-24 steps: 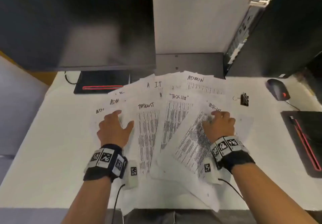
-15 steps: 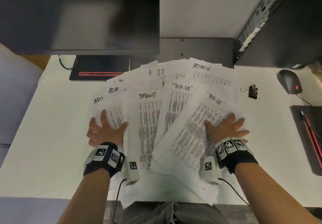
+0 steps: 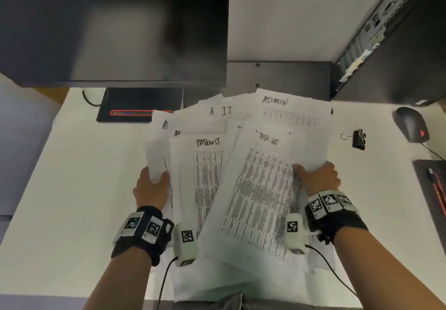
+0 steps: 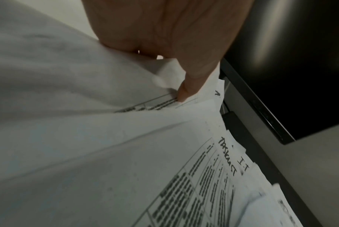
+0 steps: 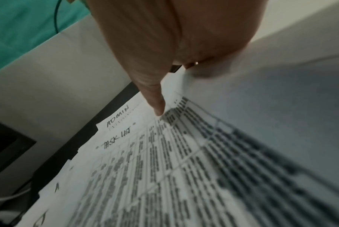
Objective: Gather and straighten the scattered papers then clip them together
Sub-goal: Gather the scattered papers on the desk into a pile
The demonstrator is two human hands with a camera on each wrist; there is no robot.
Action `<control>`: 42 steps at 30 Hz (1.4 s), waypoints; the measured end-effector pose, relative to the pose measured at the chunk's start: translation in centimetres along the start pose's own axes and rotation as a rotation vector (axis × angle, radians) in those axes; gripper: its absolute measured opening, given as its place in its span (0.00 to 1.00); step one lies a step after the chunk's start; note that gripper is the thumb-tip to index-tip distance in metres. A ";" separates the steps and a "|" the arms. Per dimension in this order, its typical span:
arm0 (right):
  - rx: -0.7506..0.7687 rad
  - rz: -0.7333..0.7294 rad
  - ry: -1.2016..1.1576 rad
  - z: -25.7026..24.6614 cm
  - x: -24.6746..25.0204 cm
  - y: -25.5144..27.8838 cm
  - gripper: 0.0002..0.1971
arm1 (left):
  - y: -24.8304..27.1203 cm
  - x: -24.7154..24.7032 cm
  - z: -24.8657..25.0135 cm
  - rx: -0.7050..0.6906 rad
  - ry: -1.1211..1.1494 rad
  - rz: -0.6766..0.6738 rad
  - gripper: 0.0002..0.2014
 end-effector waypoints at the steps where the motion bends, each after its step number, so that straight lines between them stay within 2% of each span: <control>1: 0.046 -0.032 0.025 -0.5 -0.3 0.2 0.41 | -0.1 -0.4 0.4 -0.024 -0.007 -0.019 0.23; 5: 0.162 -0.061 0.000 -2.1 -0.6 1.5 0.43 | 0.0 -1.2 1.5 -0.049 -0.015 -0.075 0.28; 8: 0.149 -0.162 -0.219 -2.5 -0.9 2.1 0.46 | -0.6 -0.8 1.6 -0.052 -0.006 -0.103 0.31; 11: 0.134 -0.263 -0.242 -2.7 -1.6 2.0 0.45 | -1.2 -0.2 1.9 -0.070 0.073 -0.136 0.34; 12: 0.143 -0.312 -0.244 -2.8 -1.9 2.1 0.42 | -1.4 0.1 1.8 -0.068 0.108 -0.142 0.34; 15: 0.167 -0.462 -0.396 -3.3 -2.9 2.9 0.24 | -2.0 0.6 1.0 -0.028 0.167 -0.184 0.35; 17: 0.195 -0.499 -0.415 -3.6 -3.2 3.8 0.22 | -2.1 0.3 0.6 0.009 0.174 -0.262 0.32; 20: 0.183 -0.531 -0.404 -3.9 -2.9 4.0 0.20 | -1.6 -0.4 0.9 0.012 0.135 -0.402 0.23; 23: 0.121 -0.604 -0.335 -3.3 -2.1 3.7 0.15 | -1.0 -0.3 1.1 0.025 0.156 -0.458 0.23; 26: 0.146 -0.488 -0.376 -2.6 -0.7 3.0 0.14 | -0.6 -0.3 0.9 0.026 0.206 -0.480 0.19; 28: 0.205 -0.364 -0.396 -2.5 -0.3 2.5 0.21 | -0.8 -0.3 0.8 0.011 0.209 -0.461 0.23; 29: 0.218 -0.348 -0.389 -2.5 -0.5 2.5 0.27 | -1.0 -0.3 0.9 -0.010 0.202 -0.444 0.29; 31: 0.199 -0.409 -0.363 -2.7 -1.1 2.6 0.37 | -1.6 -0.2 1.0 -0.038 0.202 -0.415 0.37; 32: 0.174 -0.465 -0.369 -3.0 -1.5 2.8 0.40 | -1.7 -0.3 1.0 -0.037 0.208 -0.415 0.37; 34: 0.133 -0.548 -0.333 -3.5 -1.6 3.8 0.39 | -1.8 -0.6 1.1 -0.025 0.209 -0.444 0.35; 36: 0.100 -0.612 -0.178 -3.7 -1.3 5.1 0.33 | -1.6 -0.9 1.4 -0.027 0.189 -0.508 0.32; 38: 0.052 -0.650 -0.061 -3.2 -1.0 6.1 0.33 | -1.4 -1.1 1.6 -0.023 0.175 -0.604 0.35; 40: 0.040 -0.656 -0.096 -2.6 -0.1 6.8 0.33 | -1.4 -1.2 1.4 -0.014 0.196 -0.691 0.39; 42: 0.022 -0.657 -0.168 -1.8 0.3 7.0 0.28 | -1.5 -1.2 1.2 -0.026 0.205 -0.719 0.36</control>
Point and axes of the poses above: each hand's wrist, its own y-axis away from the middle knuckle, its own x-axis out of the back of the hand, z = x × y, the point moved 8 cm from there along -y, towards the middle knuckle, and after that the axes turned 1 degree about y, right-handed, at the moved point
